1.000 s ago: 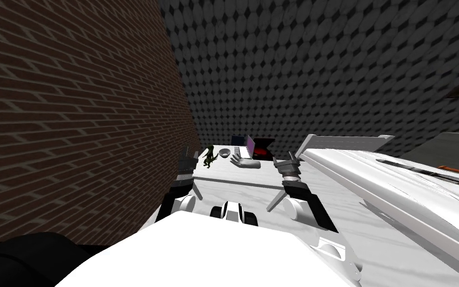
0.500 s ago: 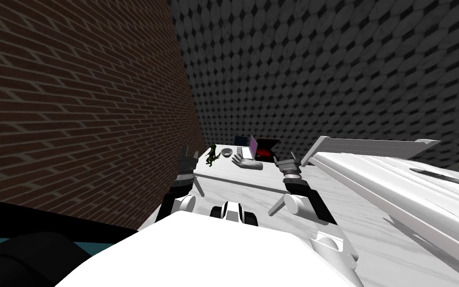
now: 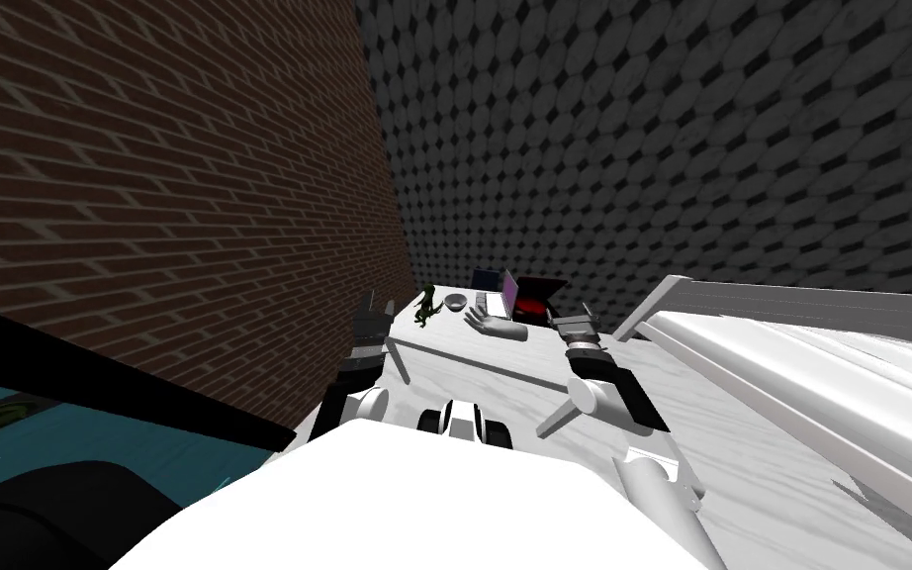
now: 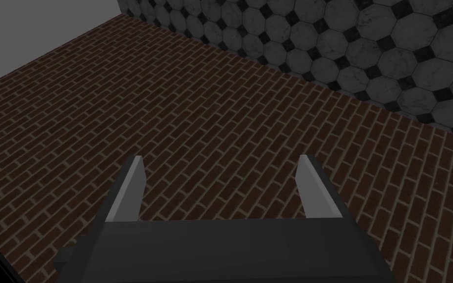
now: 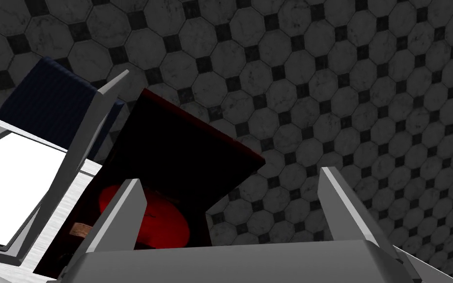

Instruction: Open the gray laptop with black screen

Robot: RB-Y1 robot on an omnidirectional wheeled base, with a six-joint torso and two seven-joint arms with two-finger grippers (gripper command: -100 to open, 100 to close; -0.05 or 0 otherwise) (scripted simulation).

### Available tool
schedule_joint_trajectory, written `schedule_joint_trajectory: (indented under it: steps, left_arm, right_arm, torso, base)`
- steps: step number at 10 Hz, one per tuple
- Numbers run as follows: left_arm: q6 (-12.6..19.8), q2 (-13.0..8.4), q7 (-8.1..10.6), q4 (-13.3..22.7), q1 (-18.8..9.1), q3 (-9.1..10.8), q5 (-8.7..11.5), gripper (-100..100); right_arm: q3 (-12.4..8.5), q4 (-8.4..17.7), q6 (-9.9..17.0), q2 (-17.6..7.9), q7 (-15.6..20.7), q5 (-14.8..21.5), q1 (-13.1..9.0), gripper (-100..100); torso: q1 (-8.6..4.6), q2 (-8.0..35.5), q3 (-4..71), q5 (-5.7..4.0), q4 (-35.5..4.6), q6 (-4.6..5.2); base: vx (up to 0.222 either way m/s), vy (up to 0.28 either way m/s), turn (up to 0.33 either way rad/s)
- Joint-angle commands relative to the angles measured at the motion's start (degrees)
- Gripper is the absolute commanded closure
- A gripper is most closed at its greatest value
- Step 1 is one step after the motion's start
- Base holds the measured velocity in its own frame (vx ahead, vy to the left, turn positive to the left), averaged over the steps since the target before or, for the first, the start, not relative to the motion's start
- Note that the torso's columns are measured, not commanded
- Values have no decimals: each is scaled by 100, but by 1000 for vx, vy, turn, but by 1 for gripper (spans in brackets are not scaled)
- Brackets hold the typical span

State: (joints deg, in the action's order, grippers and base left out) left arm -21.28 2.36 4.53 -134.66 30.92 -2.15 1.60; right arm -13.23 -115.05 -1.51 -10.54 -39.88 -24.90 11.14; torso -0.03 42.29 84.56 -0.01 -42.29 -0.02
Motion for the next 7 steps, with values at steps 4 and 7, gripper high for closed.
schedule_joint_trajectory:
  steps: [4,7]
  left_arm:
    - [0,0,0,0,0,0,0,0]
    - [0,0,0,0,0,0,0,0]
  right_arm:
    - [-326,307,403,13,-958,-382,-342,-100]
    - [-455,455,551,10,-1355,-536,-486,-100]
  torso:
    - [6,0,0,2,0,0]
    - [4,-2,1,1,0,-3]
  base:
    - [-13,-48,153]
    - [-13,-37,119]
